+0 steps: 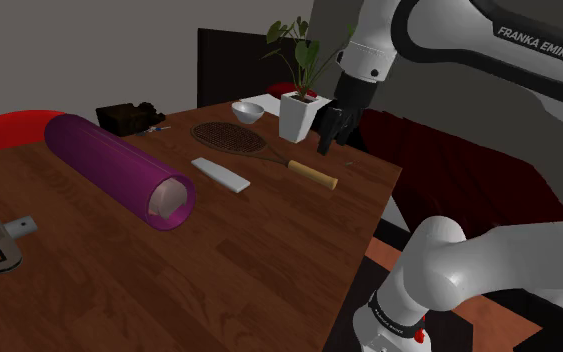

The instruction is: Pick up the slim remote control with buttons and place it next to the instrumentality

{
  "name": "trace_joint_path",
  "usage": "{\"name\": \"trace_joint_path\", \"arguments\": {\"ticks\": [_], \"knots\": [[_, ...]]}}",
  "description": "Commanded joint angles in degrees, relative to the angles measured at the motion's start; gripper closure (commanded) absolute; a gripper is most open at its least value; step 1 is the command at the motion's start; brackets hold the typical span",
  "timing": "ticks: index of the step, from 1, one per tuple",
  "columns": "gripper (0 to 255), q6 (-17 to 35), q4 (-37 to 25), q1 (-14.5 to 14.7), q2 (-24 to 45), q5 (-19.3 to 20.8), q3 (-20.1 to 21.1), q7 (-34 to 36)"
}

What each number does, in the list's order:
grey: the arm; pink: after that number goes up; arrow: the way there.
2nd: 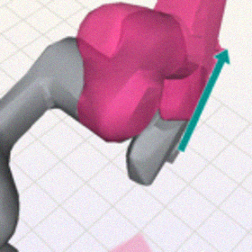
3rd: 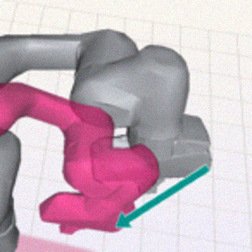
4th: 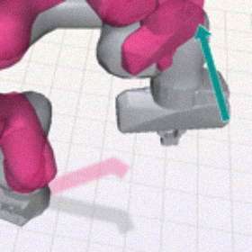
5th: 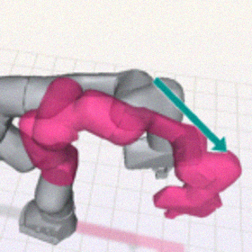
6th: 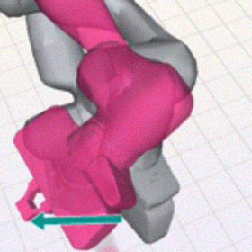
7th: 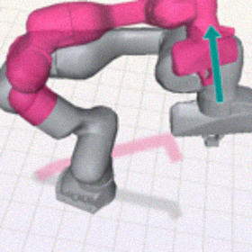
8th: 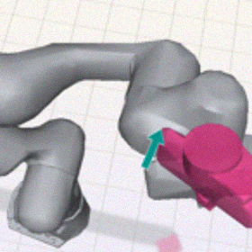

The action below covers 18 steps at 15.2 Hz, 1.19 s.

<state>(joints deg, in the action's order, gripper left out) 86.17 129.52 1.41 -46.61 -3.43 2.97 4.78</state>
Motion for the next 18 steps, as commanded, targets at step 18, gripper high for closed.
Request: {"name": "trace_joint_path", "arguments": {"ticks": [18], "knots": [[0,20.71,-11.31,-0.18,34.20,2.02,2.25,-1.31]]}}
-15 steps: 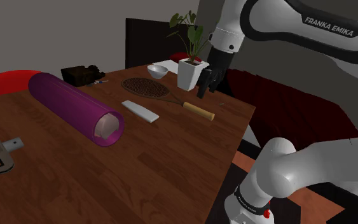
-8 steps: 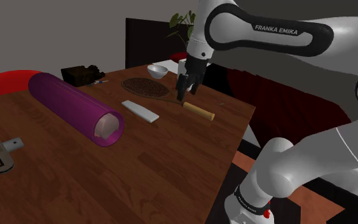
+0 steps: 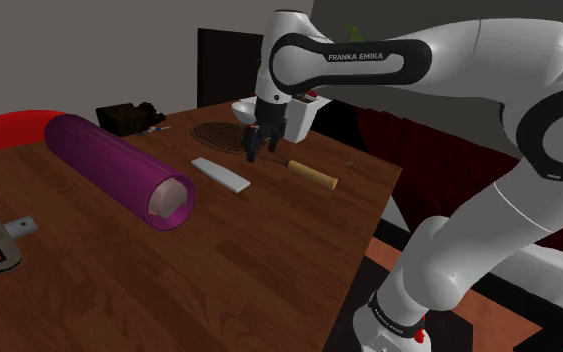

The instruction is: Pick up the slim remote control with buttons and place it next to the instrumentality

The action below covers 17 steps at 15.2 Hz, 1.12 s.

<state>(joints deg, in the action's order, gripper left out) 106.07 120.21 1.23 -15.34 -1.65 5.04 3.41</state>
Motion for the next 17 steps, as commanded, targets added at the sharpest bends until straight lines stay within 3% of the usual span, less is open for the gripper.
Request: {"name": "trace_joint_path", "arguments": {"ticks": [1,12,17], "knots": [[0,1.51,-3.35,0.01,5.12,0.48,0.30,0.07],[0,4.76,-22.40,0.90,28.92,3.62,0.97,0.49],[0,8.33,-19.73,0.90,29.81,3.75,0.92,0.58]]}}
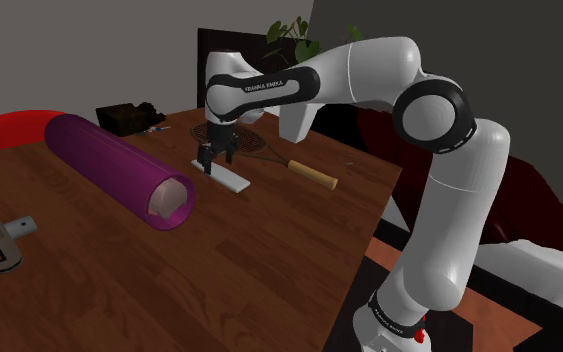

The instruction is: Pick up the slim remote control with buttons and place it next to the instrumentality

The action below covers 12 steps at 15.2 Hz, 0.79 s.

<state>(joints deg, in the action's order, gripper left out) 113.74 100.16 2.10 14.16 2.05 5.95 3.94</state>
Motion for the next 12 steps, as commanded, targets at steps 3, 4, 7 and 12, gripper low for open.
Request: {"name": "trace_joint_path", "arguments": {"ticks": [3,4,7,12], "knots": [[0,2.46,1.59,0.03,0.85,0.13,-0.03,0.12],[0,2.46,1.57,0.03,0.87,0.13,-0.03,0.12],[0,2.46,1.57,0.03,0.87,0.13,-0.03,0.12],[255,2.45,1.56,0.03,0.87,0.13,-0.03,0.12]]}}
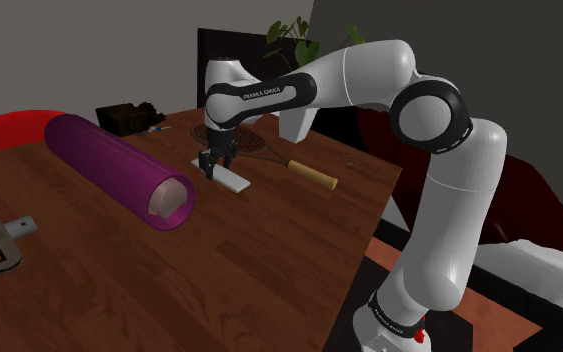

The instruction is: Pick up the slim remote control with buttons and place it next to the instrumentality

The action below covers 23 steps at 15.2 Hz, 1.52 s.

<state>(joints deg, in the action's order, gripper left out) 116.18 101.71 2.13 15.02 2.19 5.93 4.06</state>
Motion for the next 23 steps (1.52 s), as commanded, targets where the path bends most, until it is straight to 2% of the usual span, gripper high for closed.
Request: {"name": "trace_joint_path", "arguments": {"ticks": [1,8,23], "knots": [[255,0.00,0.00,0.00,0.01,0.00,0.00,0.00],[255,0.02,0.01,0.00,0.02,0.00,0.00,0.00],[255,-10.76,-8.42,0.00,-2.34,-0.37,0.12,-0.32]]}}
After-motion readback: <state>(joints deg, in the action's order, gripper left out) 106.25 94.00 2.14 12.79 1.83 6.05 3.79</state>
